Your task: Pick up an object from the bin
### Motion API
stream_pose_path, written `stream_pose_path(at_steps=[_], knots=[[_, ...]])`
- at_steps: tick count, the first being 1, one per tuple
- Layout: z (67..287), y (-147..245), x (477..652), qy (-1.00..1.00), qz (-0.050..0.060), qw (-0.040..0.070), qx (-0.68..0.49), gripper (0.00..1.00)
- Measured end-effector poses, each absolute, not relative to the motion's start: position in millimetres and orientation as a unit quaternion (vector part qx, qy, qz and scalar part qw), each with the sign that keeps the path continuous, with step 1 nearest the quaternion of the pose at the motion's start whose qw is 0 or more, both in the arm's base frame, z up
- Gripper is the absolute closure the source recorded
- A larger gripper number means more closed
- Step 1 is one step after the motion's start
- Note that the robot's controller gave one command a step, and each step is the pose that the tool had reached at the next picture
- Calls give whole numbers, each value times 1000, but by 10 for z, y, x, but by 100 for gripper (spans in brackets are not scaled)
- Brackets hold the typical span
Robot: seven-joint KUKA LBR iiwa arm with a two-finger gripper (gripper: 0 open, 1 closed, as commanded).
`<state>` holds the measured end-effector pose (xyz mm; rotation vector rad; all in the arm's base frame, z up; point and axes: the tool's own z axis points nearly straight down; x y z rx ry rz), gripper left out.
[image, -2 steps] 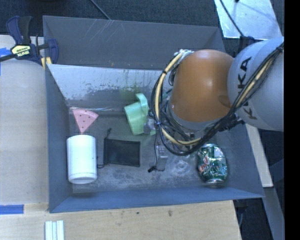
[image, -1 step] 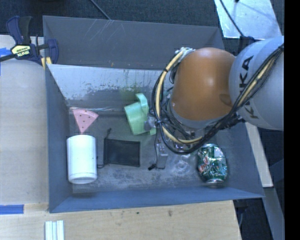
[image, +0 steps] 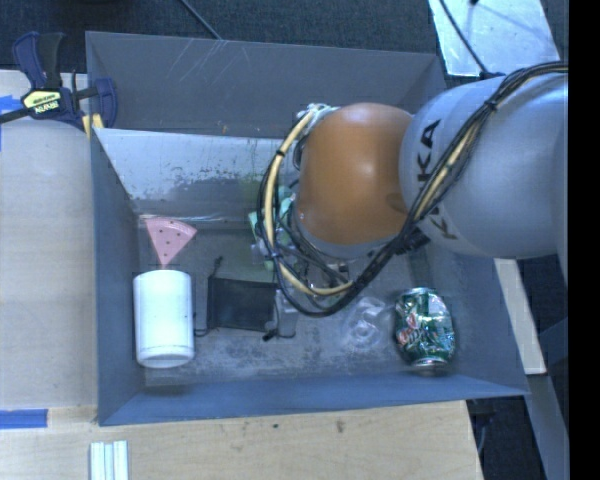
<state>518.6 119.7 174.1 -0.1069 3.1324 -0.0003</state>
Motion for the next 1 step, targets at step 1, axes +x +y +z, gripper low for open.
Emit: stream_pose_path(at_steps=[1], knots=[[1354, 1428, 5256, 998, 2, 1, -67, 0]])
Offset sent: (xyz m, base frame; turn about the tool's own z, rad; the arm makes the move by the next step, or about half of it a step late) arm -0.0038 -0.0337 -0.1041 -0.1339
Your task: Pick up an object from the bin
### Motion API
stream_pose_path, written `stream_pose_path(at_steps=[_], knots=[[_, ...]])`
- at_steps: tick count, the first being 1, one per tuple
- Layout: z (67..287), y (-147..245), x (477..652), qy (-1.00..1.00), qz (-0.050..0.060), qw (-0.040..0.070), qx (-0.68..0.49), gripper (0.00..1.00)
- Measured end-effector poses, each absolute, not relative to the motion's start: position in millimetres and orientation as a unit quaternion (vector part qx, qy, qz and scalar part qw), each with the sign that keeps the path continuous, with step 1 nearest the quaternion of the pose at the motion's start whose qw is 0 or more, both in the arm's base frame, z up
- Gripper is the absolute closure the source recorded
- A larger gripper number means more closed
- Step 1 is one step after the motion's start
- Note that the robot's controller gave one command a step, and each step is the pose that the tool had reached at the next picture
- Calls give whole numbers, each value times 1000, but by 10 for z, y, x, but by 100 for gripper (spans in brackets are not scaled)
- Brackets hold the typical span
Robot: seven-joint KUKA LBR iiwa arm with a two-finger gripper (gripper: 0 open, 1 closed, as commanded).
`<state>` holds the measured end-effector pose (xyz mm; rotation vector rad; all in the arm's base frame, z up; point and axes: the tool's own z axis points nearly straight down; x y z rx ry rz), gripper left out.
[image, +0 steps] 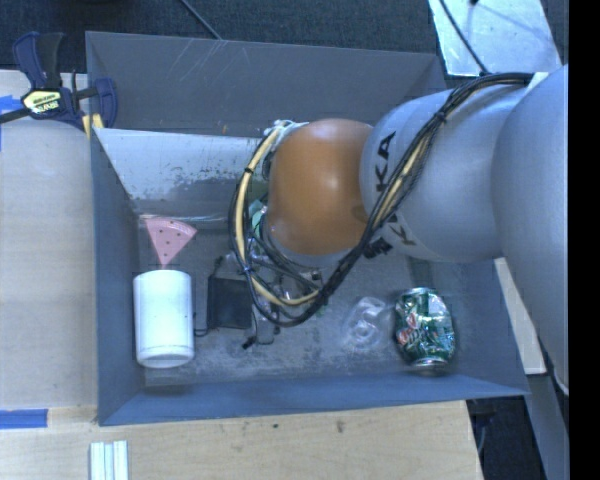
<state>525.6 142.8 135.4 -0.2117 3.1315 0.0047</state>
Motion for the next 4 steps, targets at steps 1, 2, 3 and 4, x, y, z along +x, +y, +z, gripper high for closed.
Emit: stream_pose_path(at_steps=[1, 2, 3, 4], knots=[[796, 962, 5185, 995, 1, 3, -99, 0], [808, 1348, 5385, 994, 1, 2, -106, 100], [806, 1345, 5384, 994, 0, 1, -105, 100], [1236, 1045, 5214, 995, 0, 0, -95, 100]])
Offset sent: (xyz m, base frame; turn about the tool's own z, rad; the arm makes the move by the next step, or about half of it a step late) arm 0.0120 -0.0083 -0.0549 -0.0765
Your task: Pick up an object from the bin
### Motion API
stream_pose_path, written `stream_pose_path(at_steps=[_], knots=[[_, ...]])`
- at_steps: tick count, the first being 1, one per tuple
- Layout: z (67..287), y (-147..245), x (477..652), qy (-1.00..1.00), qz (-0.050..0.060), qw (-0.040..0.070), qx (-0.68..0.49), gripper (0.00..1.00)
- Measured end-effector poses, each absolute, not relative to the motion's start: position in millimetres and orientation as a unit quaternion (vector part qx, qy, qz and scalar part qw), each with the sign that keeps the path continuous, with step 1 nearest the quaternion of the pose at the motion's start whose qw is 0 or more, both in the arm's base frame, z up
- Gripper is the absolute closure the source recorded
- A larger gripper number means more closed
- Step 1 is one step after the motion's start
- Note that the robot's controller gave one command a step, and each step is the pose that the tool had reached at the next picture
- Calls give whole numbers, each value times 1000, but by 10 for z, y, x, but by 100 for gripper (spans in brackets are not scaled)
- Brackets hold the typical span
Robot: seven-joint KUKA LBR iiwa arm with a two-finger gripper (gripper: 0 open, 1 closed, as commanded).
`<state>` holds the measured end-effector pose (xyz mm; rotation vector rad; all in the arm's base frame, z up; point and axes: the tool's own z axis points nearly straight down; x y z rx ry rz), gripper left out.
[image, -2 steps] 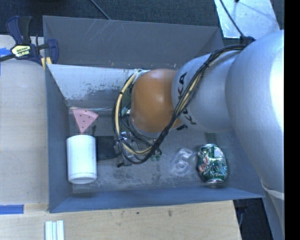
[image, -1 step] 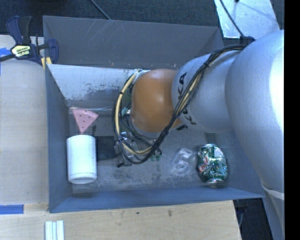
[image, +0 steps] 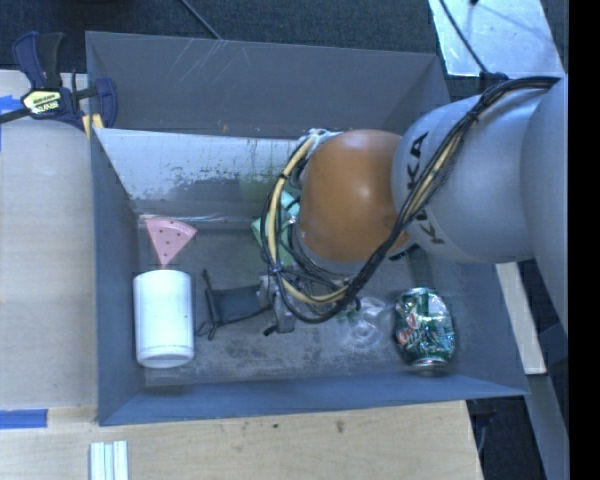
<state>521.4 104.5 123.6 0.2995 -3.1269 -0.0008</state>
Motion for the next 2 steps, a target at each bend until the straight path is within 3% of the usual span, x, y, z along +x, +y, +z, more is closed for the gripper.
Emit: stream_pose_path(at_steps=[1, 2], knots=[[1725, 983, 5279, -1000, 0, 0, 18, 100], [2010, 1070, 5075, -999, 0, 0, 37, 100]])
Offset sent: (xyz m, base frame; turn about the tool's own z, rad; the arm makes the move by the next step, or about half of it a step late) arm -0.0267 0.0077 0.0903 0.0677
